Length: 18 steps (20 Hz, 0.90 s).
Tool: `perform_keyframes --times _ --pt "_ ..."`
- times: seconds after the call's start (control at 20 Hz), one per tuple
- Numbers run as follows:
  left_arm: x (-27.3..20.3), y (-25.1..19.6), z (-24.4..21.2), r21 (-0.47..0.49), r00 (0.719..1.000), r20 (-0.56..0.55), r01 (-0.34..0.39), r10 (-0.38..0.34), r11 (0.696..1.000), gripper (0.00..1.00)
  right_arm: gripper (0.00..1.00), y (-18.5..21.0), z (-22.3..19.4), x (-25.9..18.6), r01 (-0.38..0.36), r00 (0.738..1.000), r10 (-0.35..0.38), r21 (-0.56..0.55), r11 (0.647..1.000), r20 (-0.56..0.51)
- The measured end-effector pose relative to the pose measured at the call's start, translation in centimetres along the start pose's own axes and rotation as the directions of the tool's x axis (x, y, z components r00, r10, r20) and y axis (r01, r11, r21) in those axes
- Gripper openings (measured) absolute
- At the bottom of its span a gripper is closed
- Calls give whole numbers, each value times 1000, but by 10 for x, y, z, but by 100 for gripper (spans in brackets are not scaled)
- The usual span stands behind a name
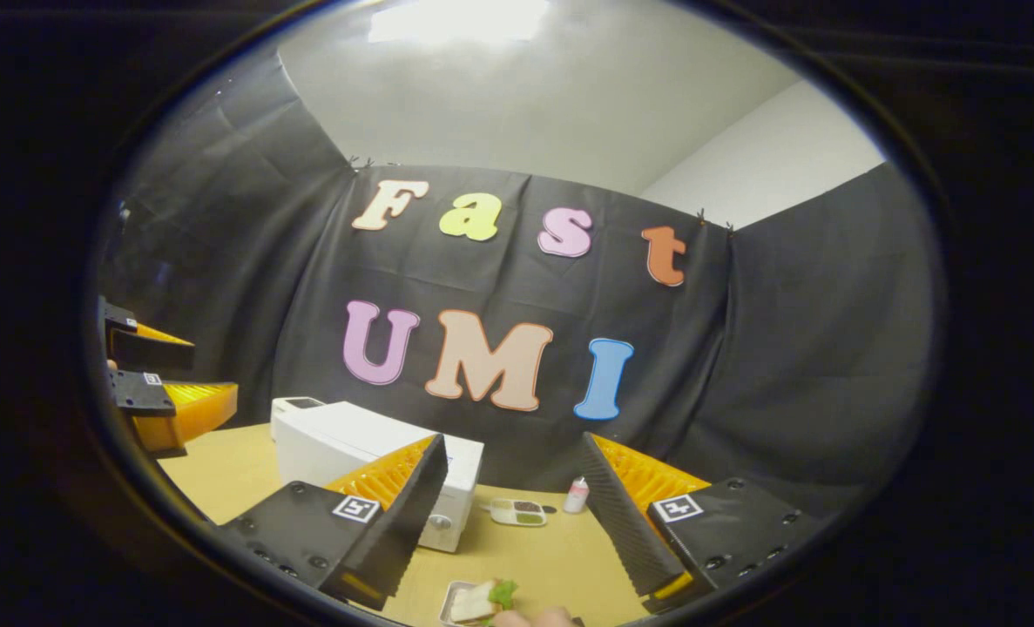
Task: Open the microwave oven with the left hand, put the food in, and close the microwave oven.
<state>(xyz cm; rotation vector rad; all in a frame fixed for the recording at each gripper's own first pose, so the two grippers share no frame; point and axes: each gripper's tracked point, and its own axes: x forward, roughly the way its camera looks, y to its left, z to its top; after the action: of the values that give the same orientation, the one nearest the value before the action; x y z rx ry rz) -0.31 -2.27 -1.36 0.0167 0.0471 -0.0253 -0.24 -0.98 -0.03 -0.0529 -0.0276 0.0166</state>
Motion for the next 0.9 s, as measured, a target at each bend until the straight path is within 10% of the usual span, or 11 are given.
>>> perform_keyframes --times 0.9 --pt "86 -83 -96 -11 978 -146 148 -148 989 98 97 -32 -1 -1 -26 999 28 63 998 -27"
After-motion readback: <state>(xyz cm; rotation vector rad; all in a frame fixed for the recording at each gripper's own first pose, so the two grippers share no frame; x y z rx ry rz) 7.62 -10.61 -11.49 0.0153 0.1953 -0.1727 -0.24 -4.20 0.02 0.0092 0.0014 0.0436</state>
